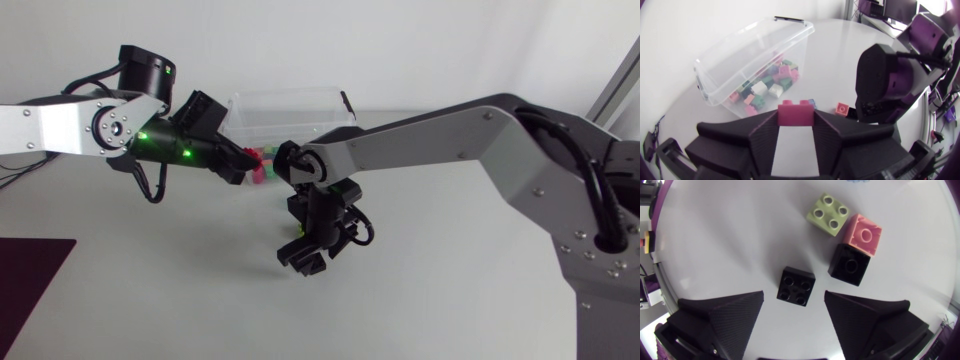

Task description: Place the duplo bricks in the container

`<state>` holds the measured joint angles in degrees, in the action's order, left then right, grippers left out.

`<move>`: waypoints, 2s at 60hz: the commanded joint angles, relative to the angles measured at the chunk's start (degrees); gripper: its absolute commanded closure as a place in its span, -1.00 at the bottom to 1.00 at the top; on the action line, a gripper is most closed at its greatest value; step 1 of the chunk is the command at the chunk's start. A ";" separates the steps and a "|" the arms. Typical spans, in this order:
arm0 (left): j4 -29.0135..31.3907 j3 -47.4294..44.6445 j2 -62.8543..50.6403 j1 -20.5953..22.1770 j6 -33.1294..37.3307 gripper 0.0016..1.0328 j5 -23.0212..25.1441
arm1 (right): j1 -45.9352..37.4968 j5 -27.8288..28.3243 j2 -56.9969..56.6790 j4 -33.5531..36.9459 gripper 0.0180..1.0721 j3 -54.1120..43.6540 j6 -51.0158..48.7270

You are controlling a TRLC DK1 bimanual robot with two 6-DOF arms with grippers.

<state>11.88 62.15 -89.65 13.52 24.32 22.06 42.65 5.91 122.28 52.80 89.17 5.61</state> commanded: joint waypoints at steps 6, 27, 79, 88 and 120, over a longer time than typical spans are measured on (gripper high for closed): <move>-1.86 3.06 0.79 -1.21 -4.01 0.62 0.44 | -0.29 -0.99 2.53 1.43 -0.47 2.50 2.04; -4.23 5.00 0.53 -2.44 -6.30 0.62 0.35 | -1.08 -1.87 5.25 2.40 0.21 4.97 2.57; -12.23 17.74 -13.45 -1.04 -14.30 0.59 -5.01 | -5.74 -1.87 -11.45 2.75 0.29 0.48 1.42; -14.43 19.85 -16.35 -0.33 -14.74 0.59 -7.74 | -6.71 -1.78 -13.38 2.84 0.29 1.19 1.25; -17.06 26.18 -22.15 0.98 -16.49 -0.92 -14.15 | -10.57 -1.43 -15.23 2.49 0.29 6.81 -0.51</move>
<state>-4.47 86.63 -110.74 14.22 8.97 8.45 32.84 4.45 107.20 55.27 93.12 5.93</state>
